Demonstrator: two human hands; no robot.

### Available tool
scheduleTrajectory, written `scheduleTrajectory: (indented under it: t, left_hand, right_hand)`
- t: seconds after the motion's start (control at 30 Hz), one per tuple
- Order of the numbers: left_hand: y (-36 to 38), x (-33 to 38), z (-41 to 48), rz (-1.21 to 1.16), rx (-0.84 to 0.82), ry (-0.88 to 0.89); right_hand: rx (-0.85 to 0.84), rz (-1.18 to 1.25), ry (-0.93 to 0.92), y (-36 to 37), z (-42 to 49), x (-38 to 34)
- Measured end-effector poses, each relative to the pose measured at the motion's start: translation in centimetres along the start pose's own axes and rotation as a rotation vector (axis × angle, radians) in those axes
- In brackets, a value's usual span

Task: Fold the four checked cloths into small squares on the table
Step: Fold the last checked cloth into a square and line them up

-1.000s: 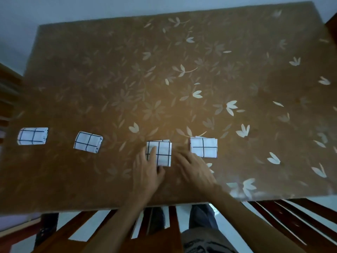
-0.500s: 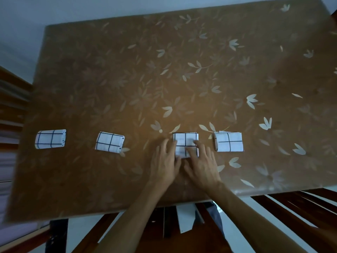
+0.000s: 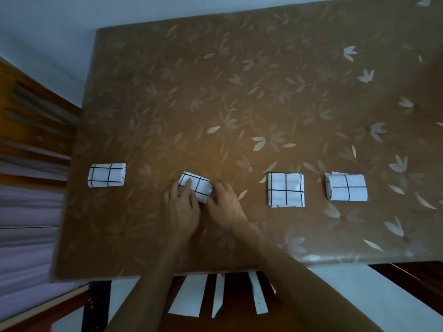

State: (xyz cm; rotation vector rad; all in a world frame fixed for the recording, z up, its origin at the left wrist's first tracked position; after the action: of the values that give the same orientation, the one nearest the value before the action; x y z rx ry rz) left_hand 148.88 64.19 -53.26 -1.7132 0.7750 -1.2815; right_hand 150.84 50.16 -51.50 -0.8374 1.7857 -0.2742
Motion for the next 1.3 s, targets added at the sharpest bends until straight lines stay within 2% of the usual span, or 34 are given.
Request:
scheduleTrajectory:
  t: [0.23, 0.37, 0.5, 0.57, 0.67, 0.77, 0.83, 0.9, 1.17, 1.3]
  left_hand:
    - [2.6, 6.0, -3.2, -0.018, -0.082, 0.136]
    - [3.2, 7.3, -3.5, -0.055, -0.133, 0.181]
    - [0.6, 4.8, -2.5, -0.216, -0.068, 0.116]
    - [-1.9, 2.0, -1.2, -0.183, 0.012, 0.065]
    - [-5.5, -3.3, 1.1, -0.116, 0.131, 0.022]
    - [-8.2, -9.5, 2.8, -0.045, 0.229, -0.089]
    - [-9.9, -12.9, 3.7, 0.091, 0.284, -0.129]
    - [-10.8, -15.4, 4.7, 0.158, 0.299, -0.155]
    - [-10.9, -19.4, 8.2, 0.004, 0.229, -0.276]
    - [-10.3, -19.4, 7.8, -0.022, 0.249, -0.207]
  right_hand:
    - [0.214, -0.089, 0.158, -4.9, -2.7, 4.0]
    - [0.241, -0.129, 0.178, -6.2, -3.1, 4.9]
    - [0.314, -0.373, 0.122, -5.3, -3.0, 3.2]
    - [0.274, -0.445, -0.03, -3.5, -2.1, 0.6]
    - [0.105, -0.47, -0.255, 0.7, -0.2, -4.1]
    - [-0.063, -0.577, -0.393, 5.0, 1.8, -8.3]
    - [-0.114, -0.61, -0.462, 7.8, 3.4, -10.5]
    - [-0.145, -0.656, -0.508, 10.2, 4.9, -12.7]
    - [-0.23, -0.81, -0.641, 15.6, 8.6, -16.4]
    - [-0.247, -0.82, -0.64, 16.5, 8.9, -15.8]
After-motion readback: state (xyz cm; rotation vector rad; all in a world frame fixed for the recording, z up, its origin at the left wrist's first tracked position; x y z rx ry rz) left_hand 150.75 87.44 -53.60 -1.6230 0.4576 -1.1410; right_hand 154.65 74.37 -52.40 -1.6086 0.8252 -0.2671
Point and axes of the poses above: each hand's wrist, its own z-axis towards the middle knuckle, its own y-axis out of the palm, x = y × z, the point moved 5 cm from there along z, towards the middle knuckle, and after that the axes turned 5 degrees about -z, right-handed, at the moved point
